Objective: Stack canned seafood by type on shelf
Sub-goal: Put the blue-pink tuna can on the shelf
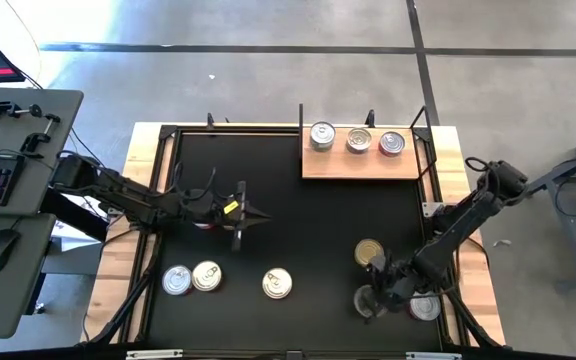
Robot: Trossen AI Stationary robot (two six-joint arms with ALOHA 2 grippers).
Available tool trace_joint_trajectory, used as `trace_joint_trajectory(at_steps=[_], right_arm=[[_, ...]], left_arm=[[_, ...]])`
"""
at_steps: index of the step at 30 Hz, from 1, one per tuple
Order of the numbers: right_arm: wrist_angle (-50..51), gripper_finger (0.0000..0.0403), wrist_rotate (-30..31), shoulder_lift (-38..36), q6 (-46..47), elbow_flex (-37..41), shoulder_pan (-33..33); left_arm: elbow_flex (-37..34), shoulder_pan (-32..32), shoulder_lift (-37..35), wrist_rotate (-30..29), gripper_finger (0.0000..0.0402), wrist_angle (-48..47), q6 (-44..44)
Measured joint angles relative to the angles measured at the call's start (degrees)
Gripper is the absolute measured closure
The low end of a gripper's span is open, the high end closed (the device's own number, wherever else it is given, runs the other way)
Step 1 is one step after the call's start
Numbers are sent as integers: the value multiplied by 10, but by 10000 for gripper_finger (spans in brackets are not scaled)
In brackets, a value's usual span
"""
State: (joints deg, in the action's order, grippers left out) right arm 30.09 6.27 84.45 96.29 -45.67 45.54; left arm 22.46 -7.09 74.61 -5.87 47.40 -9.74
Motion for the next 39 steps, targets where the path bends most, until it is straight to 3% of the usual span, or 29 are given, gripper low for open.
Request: trace_joint_trajectory(at_steps=[7,10,15,20,23,27,31,39], right_arm=[[-94,389,238,16,2,3,-76],[-175,393,299,17,-90,3,-102],[-306,402,309,10,-264,-3,-116],[-311,403,316,11,-463,-61,-82],[-278,403,328,11,-532,-95,-60],[-206,403,331,11,-524,-112,-41],[-157,403,371,11,-425,-86,-31],[-152,403,345,23,-392,-46,-32]], left_arm=[[37,0,39,49,374,1,-62],[49,0,65,52,374,0,-69],[71,-1,106,90,374,0,-69],[98,-1,146,158,374,-2,-72],[128,-2,172,179,374,-12,-69],[181,-6,218,174,374,-64,-72],[246,-7,267,173,374,-128,-79],[316,-31,312,172,374,-238,-75]])
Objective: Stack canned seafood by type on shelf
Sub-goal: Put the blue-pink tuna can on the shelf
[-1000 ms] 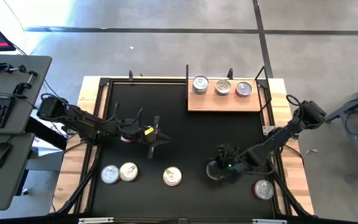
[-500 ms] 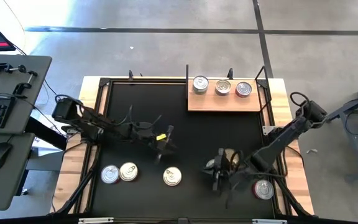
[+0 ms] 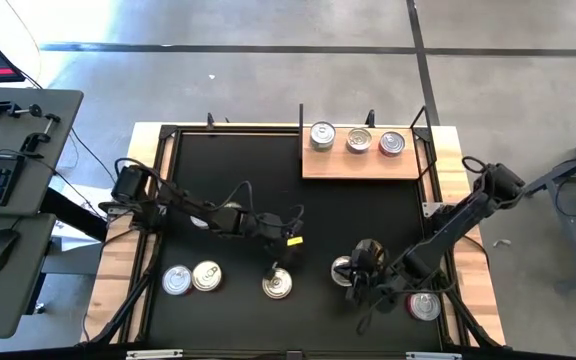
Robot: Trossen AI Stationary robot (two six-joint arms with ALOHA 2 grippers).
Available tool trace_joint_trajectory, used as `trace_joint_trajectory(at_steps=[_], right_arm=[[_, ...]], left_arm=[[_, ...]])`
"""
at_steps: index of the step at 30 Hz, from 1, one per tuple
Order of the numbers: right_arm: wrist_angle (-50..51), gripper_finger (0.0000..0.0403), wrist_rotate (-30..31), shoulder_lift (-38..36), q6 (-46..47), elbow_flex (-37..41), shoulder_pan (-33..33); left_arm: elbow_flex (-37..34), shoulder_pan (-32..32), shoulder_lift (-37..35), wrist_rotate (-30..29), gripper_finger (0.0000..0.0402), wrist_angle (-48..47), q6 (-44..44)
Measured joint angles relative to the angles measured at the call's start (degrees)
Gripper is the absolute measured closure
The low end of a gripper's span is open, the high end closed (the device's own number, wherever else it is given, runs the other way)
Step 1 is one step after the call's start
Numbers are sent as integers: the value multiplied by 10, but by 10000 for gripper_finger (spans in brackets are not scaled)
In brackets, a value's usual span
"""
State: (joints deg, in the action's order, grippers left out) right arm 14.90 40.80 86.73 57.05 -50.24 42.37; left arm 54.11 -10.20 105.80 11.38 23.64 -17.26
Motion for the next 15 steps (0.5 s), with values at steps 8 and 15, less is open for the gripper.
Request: trace_joint_trajectory(at_steps=[8,15], right_arm=[[-17,403,-155,69,-45,1,-36],[-84,403,-125,129,-33,0,-92]], left_arm=[[1,-5,7,1,374,3,-9],[1,-2,-1,-3,374,-11,-20]])
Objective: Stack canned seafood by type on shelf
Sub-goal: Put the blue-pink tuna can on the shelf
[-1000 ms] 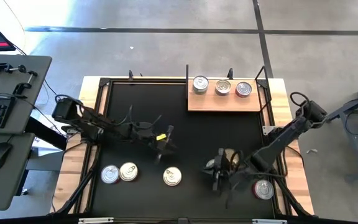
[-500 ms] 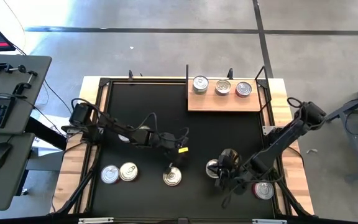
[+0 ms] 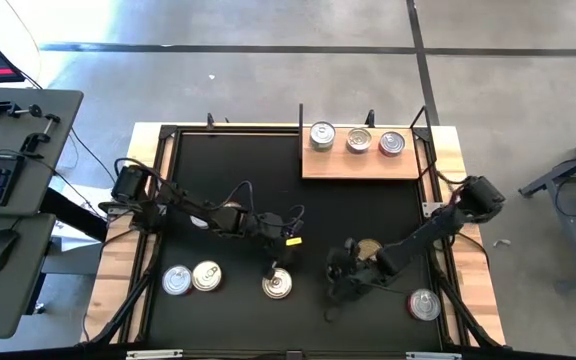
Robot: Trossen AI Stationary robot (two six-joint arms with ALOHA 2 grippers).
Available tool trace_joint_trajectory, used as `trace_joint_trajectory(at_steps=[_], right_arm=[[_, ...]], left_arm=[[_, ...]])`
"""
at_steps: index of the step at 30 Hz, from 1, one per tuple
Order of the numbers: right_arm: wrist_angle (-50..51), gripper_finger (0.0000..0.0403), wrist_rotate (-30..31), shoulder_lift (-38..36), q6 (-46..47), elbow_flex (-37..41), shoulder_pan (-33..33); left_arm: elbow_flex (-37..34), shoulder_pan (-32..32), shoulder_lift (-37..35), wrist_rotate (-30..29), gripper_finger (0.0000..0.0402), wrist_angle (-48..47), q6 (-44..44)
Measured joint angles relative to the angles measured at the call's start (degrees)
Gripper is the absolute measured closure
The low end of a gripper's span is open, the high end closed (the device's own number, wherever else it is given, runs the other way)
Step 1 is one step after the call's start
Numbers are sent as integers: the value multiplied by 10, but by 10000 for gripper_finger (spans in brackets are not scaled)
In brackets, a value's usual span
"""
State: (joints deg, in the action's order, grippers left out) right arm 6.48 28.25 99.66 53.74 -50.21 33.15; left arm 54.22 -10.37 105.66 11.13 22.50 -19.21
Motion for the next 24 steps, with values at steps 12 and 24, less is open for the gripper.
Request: trace_joint_trajectory(at_steps=[12,24], right_arm=[[-121,403,110,-79,-135,0,-42],[20,403,55,-124,-64,-4,116]], left_arm=[[7,14,-146,-82,374,-174,-24],[7,8,-26,-29,374,8,32]])
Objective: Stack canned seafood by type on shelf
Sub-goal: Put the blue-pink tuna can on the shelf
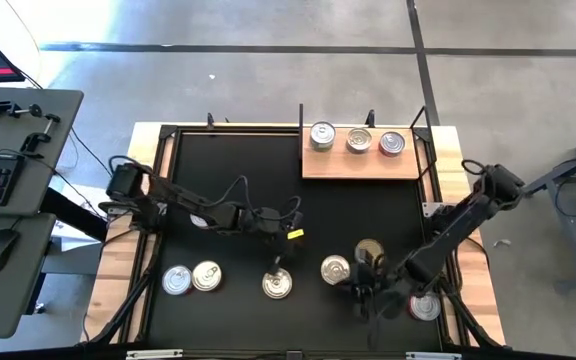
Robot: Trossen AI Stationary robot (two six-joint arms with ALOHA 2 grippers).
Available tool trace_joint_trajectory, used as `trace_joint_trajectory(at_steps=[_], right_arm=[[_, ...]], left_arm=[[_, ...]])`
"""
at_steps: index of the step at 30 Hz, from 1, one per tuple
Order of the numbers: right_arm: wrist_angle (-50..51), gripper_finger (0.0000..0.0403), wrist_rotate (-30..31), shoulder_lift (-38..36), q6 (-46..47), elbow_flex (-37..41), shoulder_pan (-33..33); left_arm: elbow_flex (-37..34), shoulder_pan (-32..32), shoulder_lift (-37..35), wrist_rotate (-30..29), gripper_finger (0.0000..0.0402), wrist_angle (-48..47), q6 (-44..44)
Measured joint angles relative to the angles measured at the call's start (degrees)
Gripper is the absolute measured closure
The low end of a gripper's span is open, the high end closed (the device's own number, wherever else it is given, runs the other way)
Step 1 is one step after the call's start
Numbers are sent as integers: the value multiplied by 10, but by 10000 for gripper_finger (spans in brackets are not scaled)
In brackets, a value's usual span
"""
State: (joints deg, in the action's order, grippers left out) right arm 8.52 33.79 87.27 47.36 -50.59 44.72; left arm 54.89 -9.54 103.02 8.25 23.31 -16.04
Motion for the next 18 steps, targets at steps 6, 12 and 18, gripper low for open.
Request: trace_joint_trajectory(at_steps=[6,12,18], right_arm=[[40,366,-20,44,43,0,15],[20,292,-89,80,-86,0,-7],[24,275,-5,123,-119,0,-42]], left_arm=[[48,-6,59,2,374,17,93],[97,-24,107,-19,374,8,112],[135,-36,89,-253,374,-148,100]])
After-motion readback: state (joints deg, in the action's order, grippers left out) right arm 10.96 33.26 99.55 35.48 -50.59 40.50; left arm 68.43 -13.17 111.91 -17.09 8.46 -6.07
